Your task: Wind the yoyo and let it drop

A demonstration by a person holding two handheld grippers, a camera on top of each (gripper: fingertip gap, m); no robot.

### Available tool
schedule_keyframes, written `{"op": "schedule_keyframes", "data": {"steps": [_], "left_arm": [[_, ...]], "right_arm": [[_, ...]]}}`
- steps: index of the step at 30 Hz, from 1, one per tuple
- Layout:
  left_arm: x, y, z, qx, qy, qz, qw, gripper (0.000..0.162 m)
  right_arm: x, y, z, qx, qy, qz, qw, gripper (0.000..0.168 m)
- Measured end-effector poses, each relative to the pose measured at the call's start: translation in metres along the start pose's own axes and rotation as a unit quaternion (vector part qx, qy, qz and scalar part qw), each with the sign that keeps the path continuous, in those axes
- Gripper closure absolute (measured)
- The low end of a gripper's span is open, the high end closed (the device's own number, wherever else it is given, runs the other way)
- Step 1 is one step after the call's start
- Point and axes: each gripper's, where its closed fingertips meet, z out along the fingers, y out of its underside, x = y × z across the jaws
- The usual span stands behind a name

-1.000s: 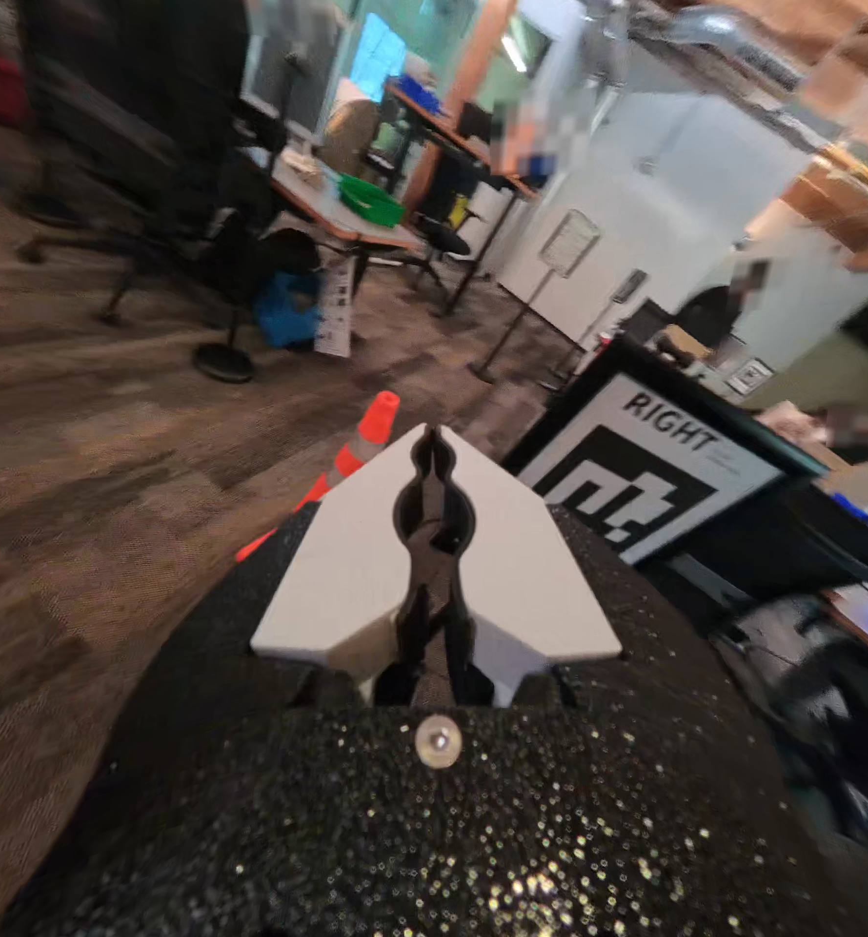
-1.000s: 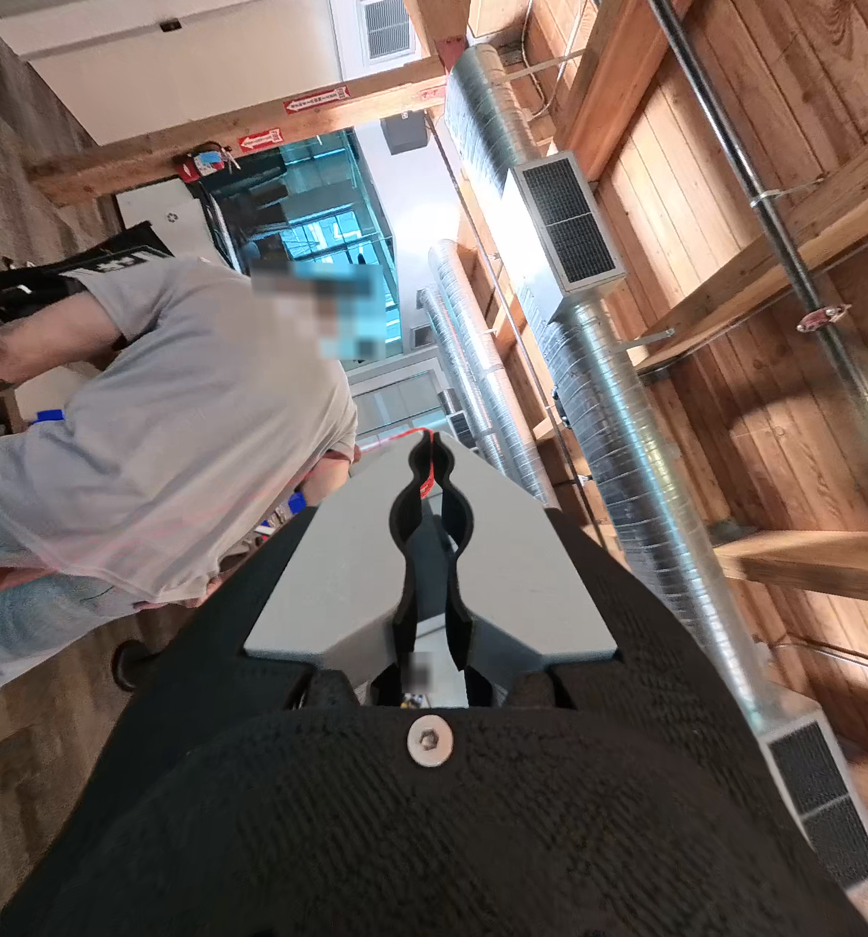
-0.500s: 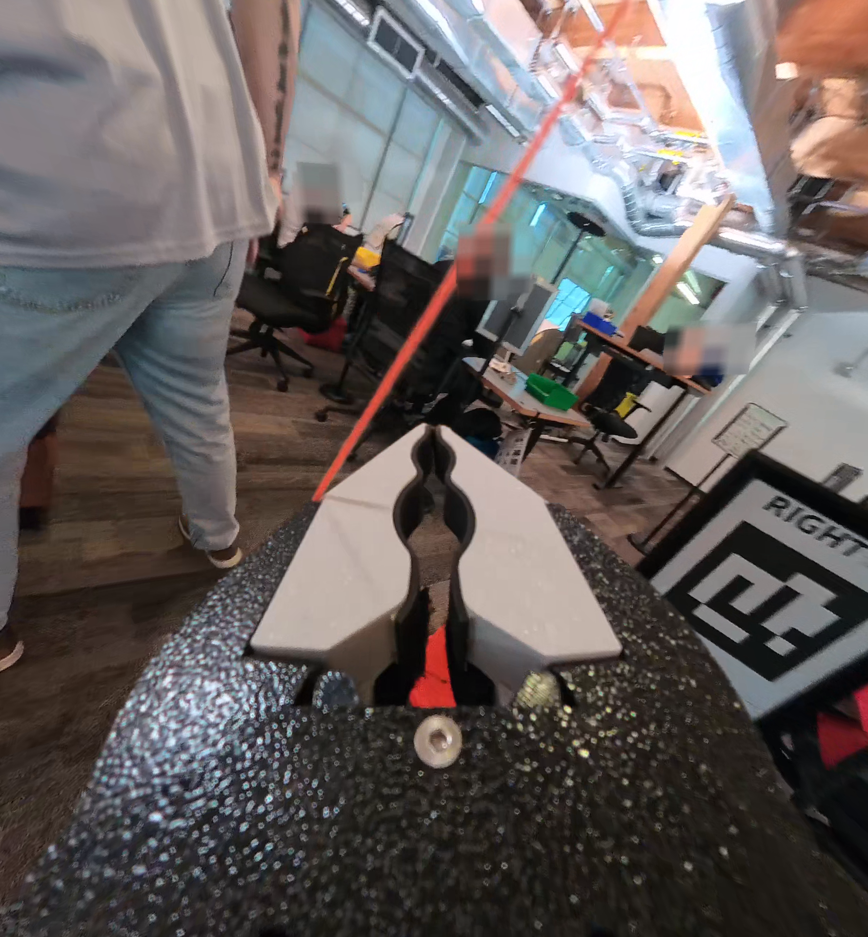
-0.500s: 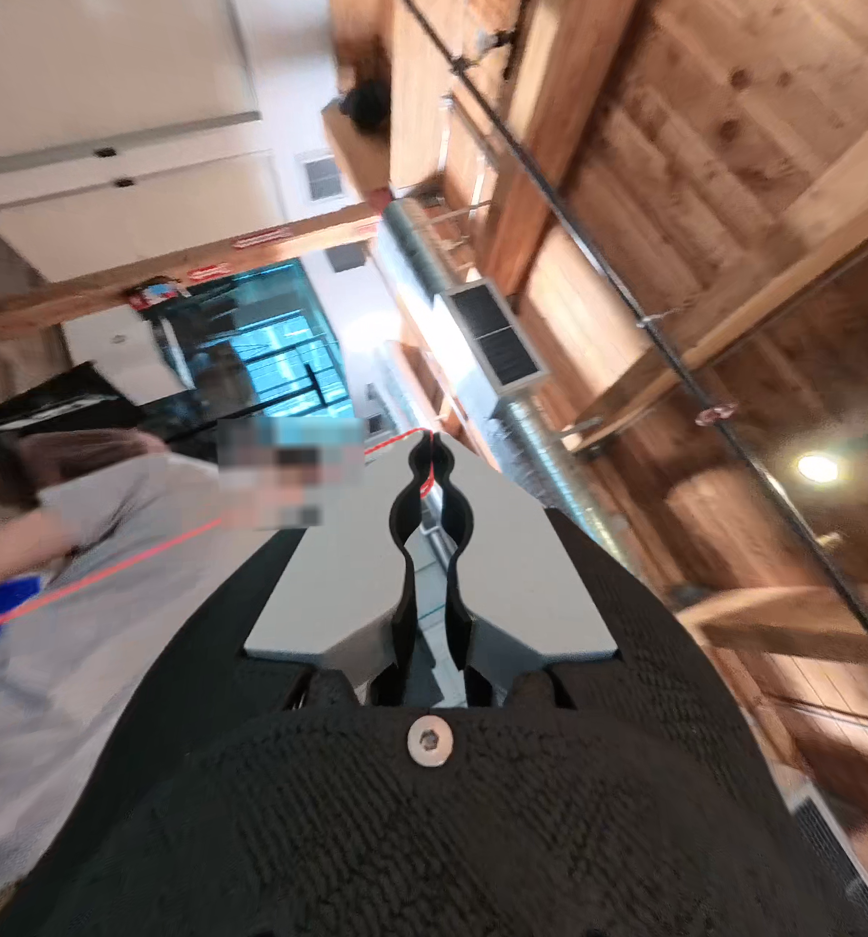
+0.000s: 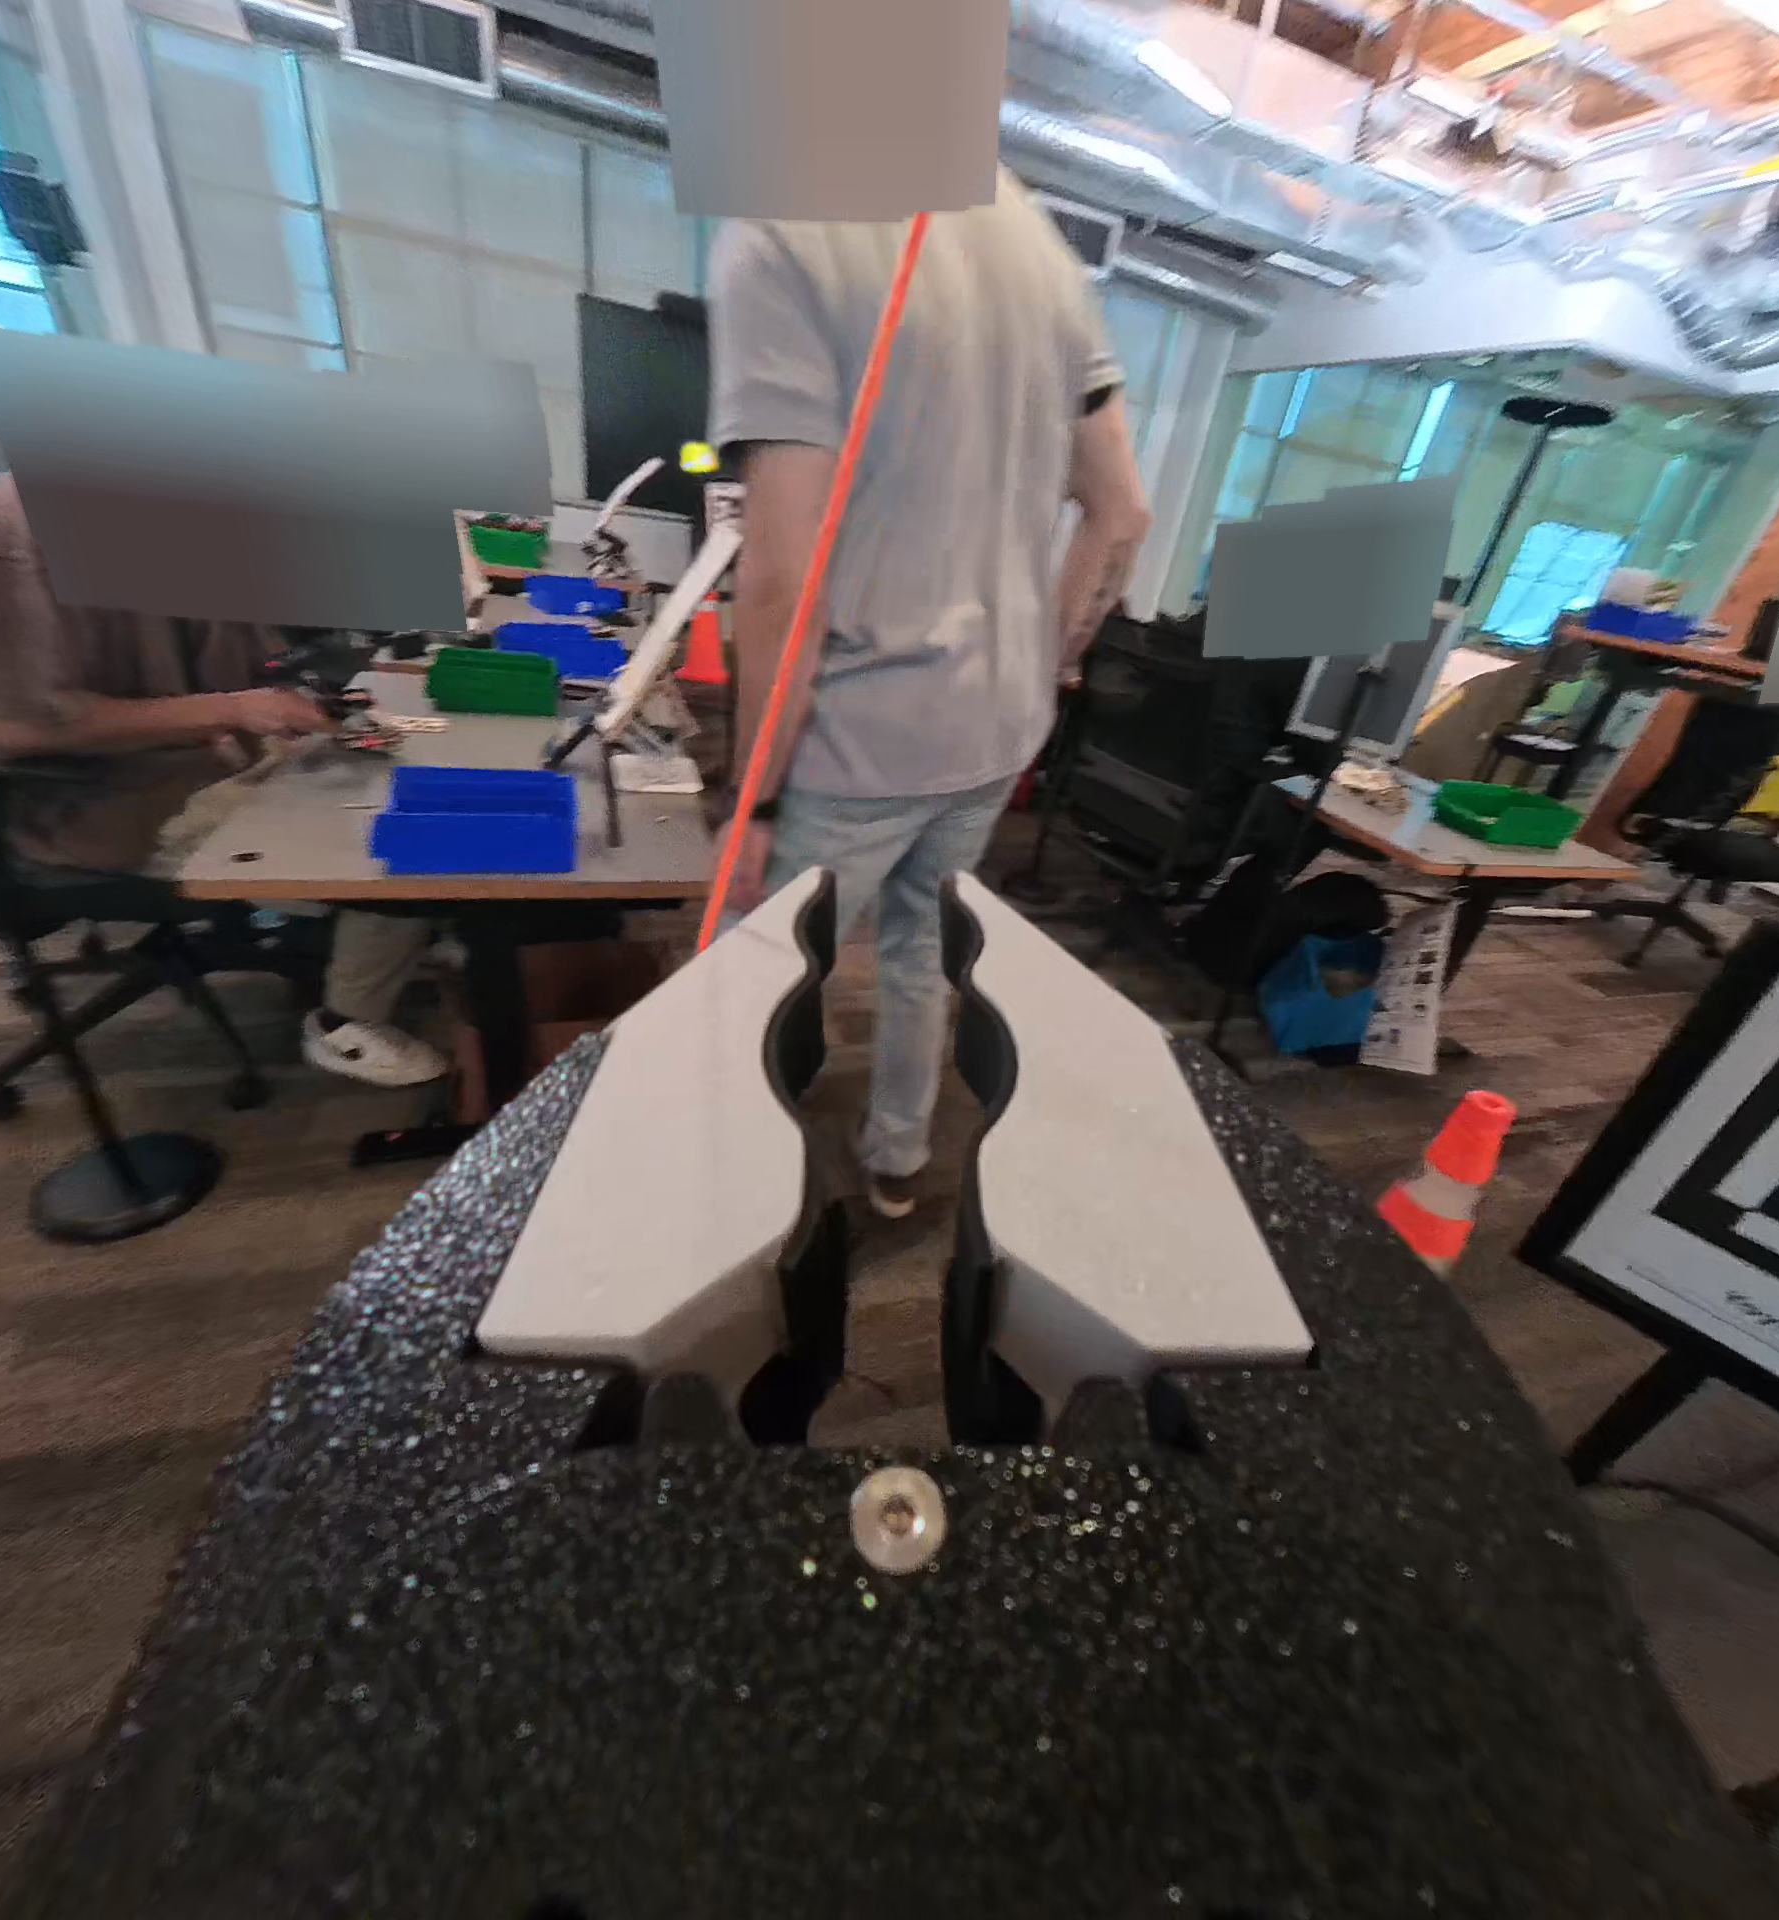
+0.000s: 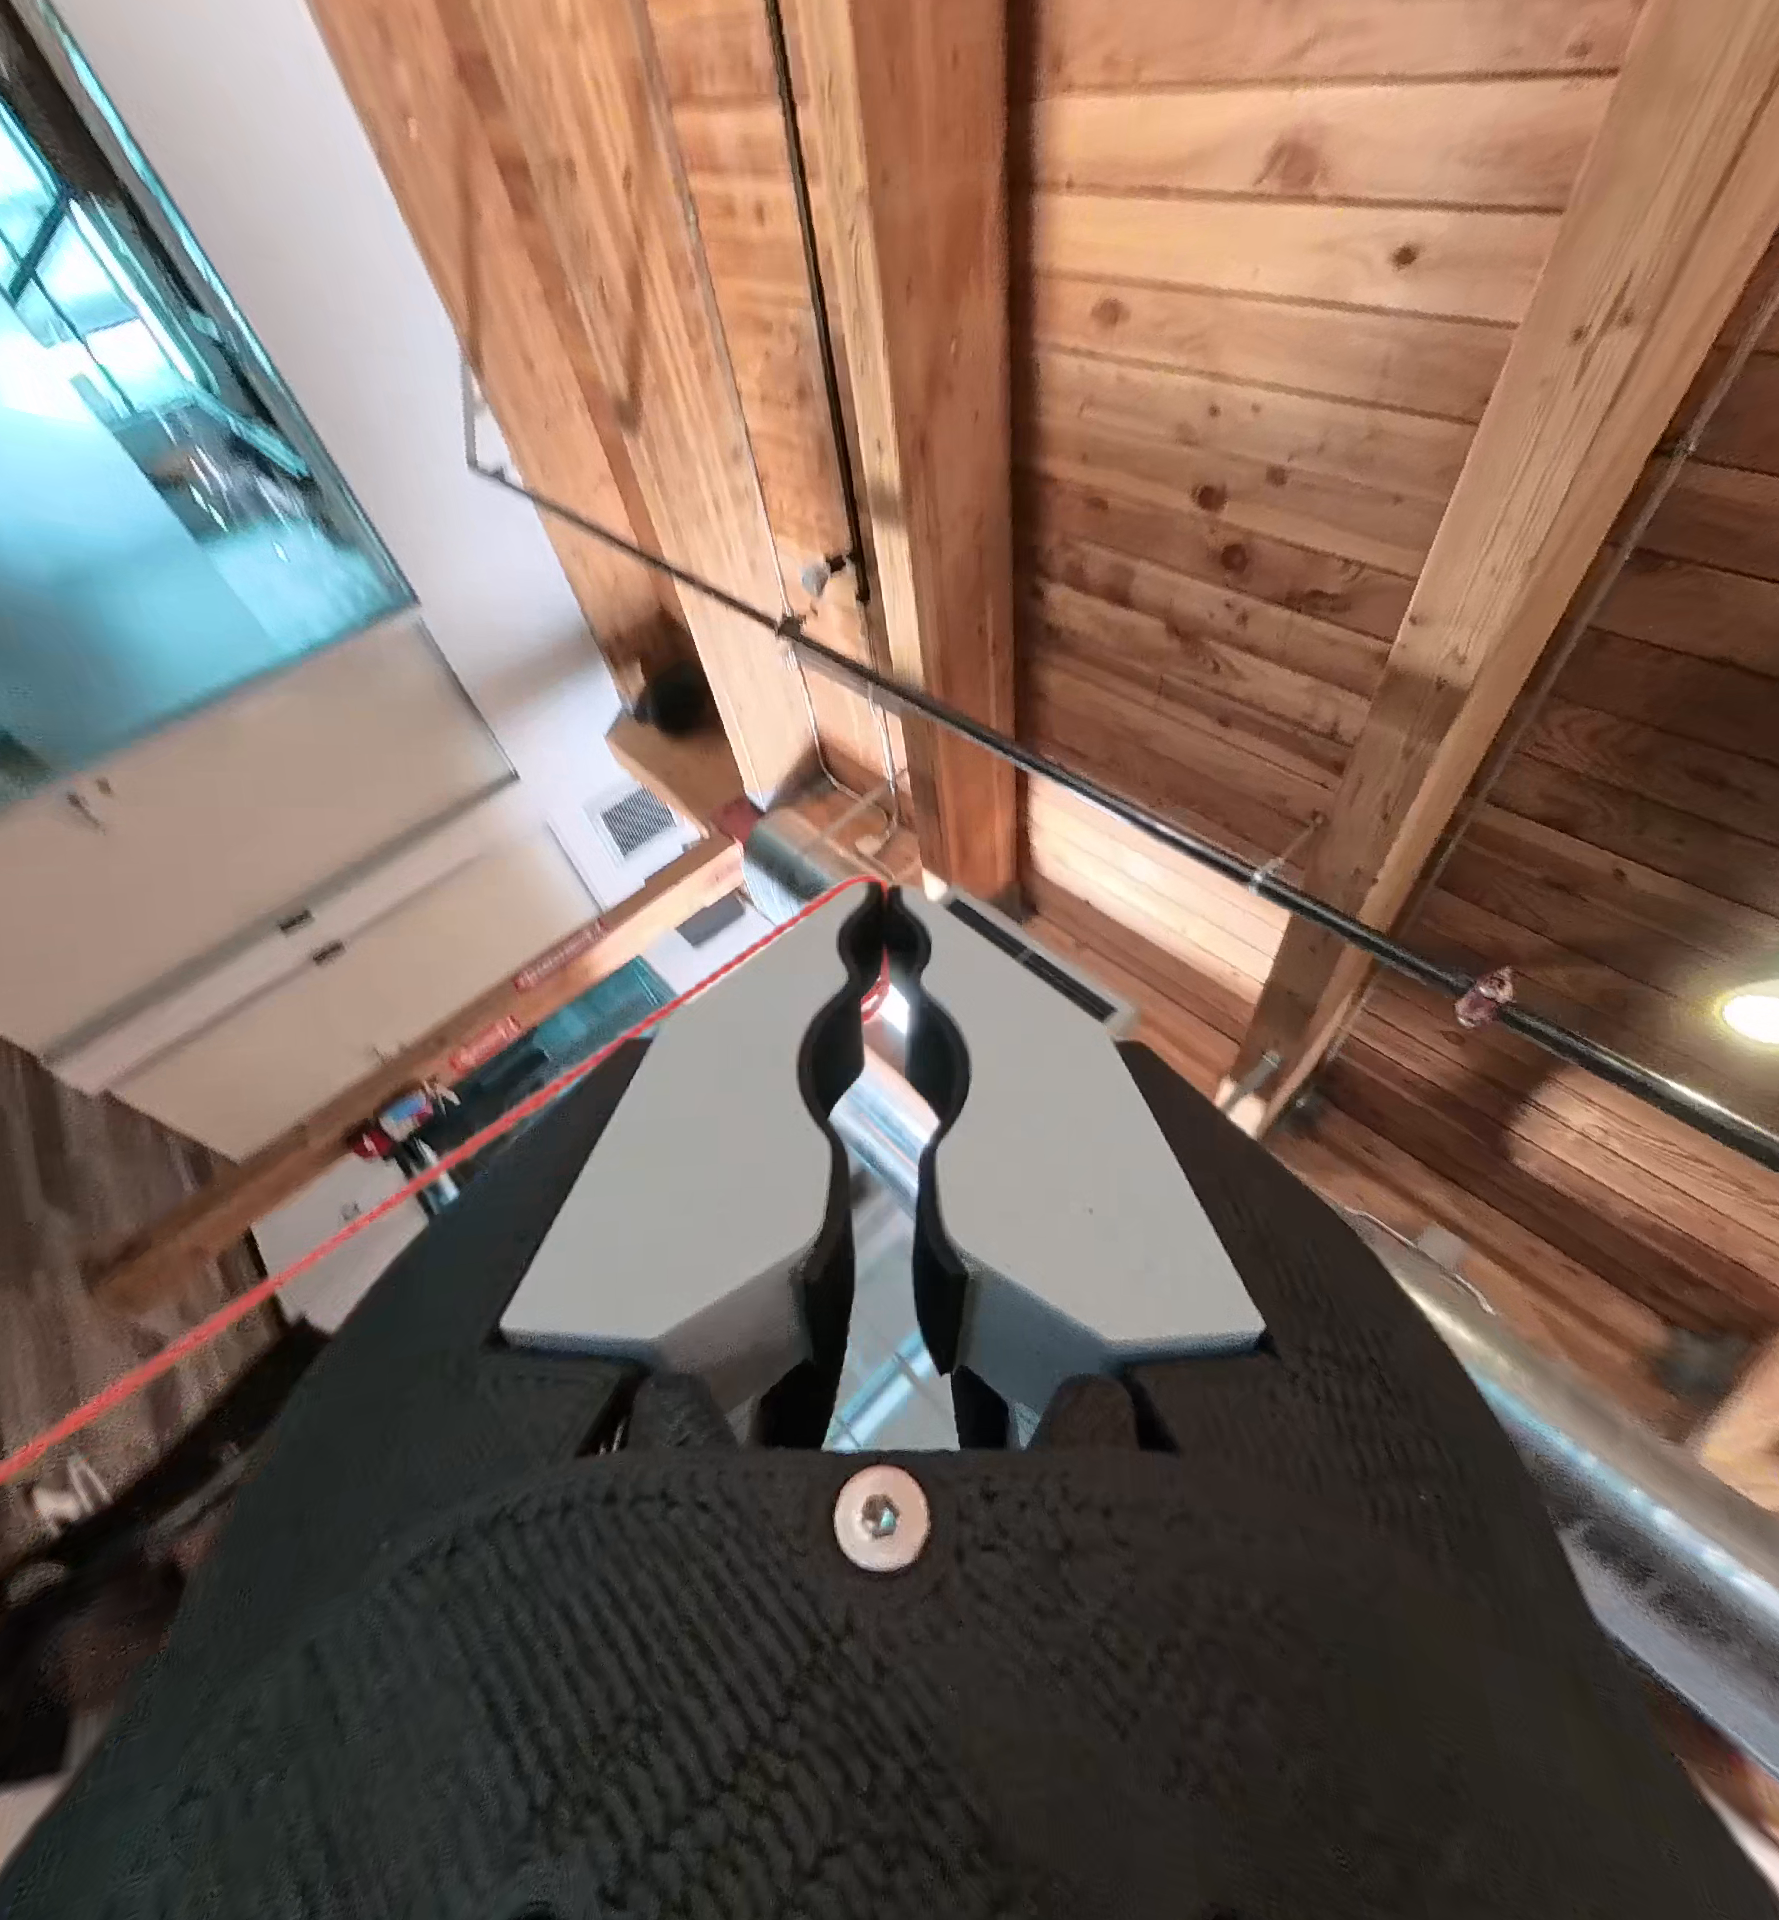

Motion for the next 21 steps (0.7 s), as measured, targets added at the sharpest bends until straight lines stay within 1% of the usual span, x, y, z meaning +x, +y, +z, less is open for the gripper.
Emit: {"op": "schedule_keyframes", "data": {"steps": [3, 5, 7, 9, 12, 14, 17, 18, 19, 20, 21], "left_arm": [[-0.031, -0.012, -0.035, -0.006, -0.060, 0.021, 0.998, 0.143], [-0.049, -0.018, -0.059, 0.000, -0.101, 0.023, 0.995, 0.143], [-0.066, -0.019, -0.085, 0.012, -0.142, 0.018, 0.990, 0.143], [-0.079, -0.016, -0.112, 0.028, -0.172, 0.004, 0.985, 0.144], [-0.098, 0.003, -0.146, 0.042, -0.198, -0.037, 0.979, 0.144], [-0.112, 0.029, -0.165, 0.032, -0.214, -0.073, 0.974, 0.144], [-0.121, 0.084, -0.192, -0.016, -0.234, -0.145, 0.961, 0.144], [-0.126, 0.106, -0.209, -0.049, -0.275, -0.137, 0.950, 0.145], [-0.130, 0.129, -0.234, -0.093, -0.342, -0.105, 0.929, 0.145], [-0.127, 0.151, -0.260, -0.137, -0.399, -0.082, 0.903, 0.149], [-0.115, 0.168, -0.281, -0.163, -0.432, -0.074, 0.884, 0.151]], "right_arm": [[0.002, -0.032, 0.000, 0.040, -0.011, 0.045, 0.998, 0.168], [-0.009, -0.047, 0.004, 0.058, -0.037, 0.078, 0.995, 0.168], [-0.031, -0.056, 0.009, 0.069, -0.065, 0.098, 0.991, 0.168], [-0.057, -0.059, 0.017, 0.071, -0.087, 0.098, 0.989, 0.168], [-0.107, -0.056, 0.029, 0.069, -0.131, 0.100, 0.984, 0.168], [-0.156, -0.053, 0.031, 0.071, -0.188, 0.117, 0.973, 0.168], [-0.262, -0.040, 0.016, 0.059, -0.315, 0.127, 0.939, 0.168], [-0.305, -0.031, 0.004, 0.048, -0.364, 0.119, 0.922, 0.168], [-0.350, -0.019, -0.013, 0.037, -0.414, 0.112, 0.903, 0.168], [-0.395, -0.007, -0.034, 0.028, -0.462, 0.101, 0.880, 0.168], [-0.440, 0.009, -0.058, 0.017, -0.507, 0.085, 0.858, 0.168]]}}
